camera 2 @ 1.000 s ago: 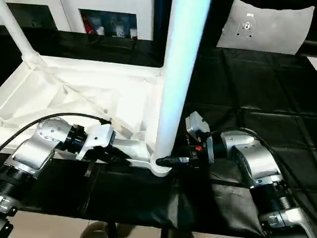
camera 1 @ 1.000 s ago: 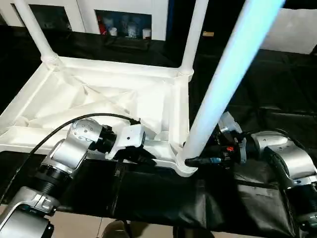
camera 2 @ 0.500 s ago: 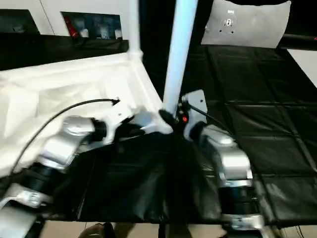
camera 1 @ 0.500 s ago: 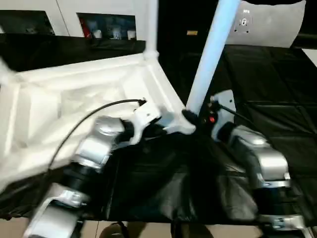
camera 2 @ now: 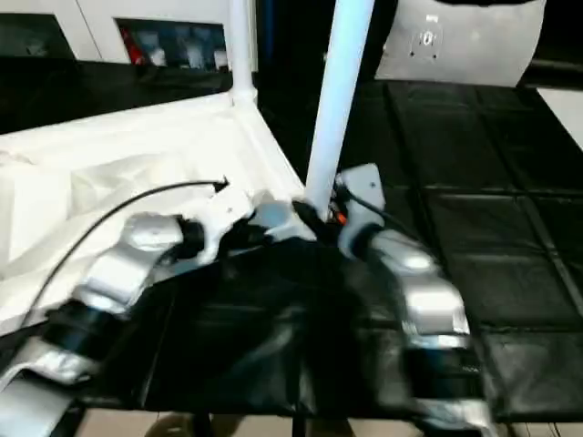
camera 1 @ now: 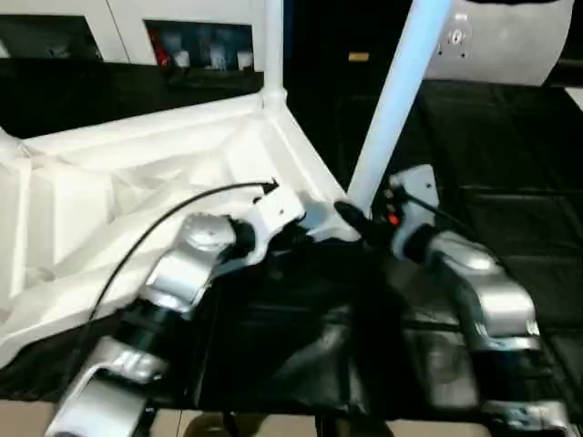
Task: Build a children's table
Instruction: Rotate leg to tighten
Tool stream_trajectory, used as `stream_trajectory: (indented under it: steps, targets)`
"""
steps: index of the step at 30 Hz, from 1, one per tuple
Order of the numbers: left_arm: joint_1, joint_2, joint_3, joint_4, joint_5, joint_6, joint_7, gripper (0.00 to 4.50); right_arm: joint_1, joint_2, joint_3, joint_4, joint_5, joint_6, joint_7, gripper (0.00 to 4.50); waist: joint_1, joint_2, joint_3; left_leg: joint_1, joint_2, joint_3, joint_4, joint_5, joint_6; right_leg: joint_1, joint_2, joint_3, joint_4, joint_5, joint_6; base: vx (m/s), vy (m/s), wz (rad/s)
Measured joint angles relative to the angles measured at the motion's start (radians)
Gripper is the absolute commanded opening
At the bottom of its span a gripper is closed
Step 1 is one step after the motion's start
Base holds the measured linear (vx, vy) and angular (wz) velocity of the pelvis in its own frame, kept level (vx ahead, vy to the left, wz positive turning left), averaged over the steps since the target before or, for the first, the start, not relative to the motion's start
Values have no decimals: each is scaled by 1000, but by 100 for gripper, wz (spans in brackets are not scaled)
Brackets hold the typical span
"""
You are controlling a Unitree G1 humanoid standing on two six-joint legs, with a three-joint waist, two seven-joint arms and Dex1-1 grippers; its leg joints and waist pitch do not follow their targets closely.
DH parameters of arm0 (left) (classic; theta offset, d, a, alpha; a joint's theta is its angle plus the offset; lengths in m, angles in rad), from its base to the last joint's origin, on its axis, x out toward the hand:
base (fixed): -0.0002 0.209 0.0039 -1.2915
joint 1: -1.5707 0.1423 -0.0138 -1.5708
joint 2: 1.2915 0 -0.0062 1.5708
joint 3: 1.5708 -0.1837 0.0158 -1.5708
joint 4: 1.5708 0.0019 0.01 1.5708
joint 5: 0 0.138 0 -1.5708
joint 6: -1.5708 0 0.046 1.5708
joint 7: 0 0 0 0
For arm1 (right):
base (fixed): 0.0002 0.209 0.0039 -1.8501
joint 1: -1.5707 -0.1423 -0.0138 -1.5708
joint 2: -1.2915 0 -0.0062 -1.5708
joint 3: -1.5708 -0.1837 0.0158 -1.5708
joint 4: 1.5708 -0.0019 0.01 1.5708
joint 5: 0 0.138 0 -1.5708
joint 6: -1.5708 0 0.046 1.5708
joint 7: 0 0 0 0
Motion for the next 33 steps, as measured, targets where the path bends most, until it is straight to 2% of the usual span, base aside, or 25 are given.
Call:
stream_trajectory:
  steps: [3, 7, 11, 15, 20, 25, 33]
  targets:
    - [12, 43, 1, 1, -23, -57, -65, 0, 2, -71, 19, 15, 20, -47, 134, 397, 0, 3, 3, -1, 0, 0, -1, 1, 2, -1, 0, 0, 0, 0, -1, 0, 0, 0]
    - [16, 97, 0, 10, -53, -101, -152, 0, 2, -159, 38, 40, 39, -106, 292, 397, 7, 1, 4, -2, 0, 0, -1, 1, 2, -2, 0, 0, 0, 0, -1, 0, 0, 0]
    - [18, 153, -6, 23, -80, -163, -258, 0, 3, -214, 54, 52, 81, -123, 450, 397, 15, -1, 6, -2, 1, 0, 0, 2, 3, -1, 0, 0, 0, 0, -1, 0, 0, 0]
    - [19, 183, -9, 44, -104, -205, -341, 0, -26, -241, 78, 131, 116, -155, 581, 365, 19, -1, 7, -3, 0, 1, 3, 2, 5, -1, -1, 0, 0, 0, -2, 0, 0, 0]
    - [19, 193, -21, 43, -125, -209, -387, 0, -55, -244, 105, 179, 120, -164, 635, 326, 27, -3, 8, -3, 1, 1, 3, 2, 5, -1, -1, 0, 1, 0, -2, 0, 0, 0]
    - [19, 197, -29, 44, -134, -228, -415, 0, -79, -241, 121, 215, 127, -184, 678, 279, 42, -4, 9, -4, 1, 1, 3, 3, 5, -2, -1, -1, 1, 0, -2, 0, 0, 0]
    - [19, 208, -28, 42, -143, -229, -436, 0, -101, -227, 128, 244, 139, -194, 702, 208, 44, -5, 9, -11, 1, 1, 6, 3, 6, -7, -1, -1, 3, 1, -3, 0, 0, 0]
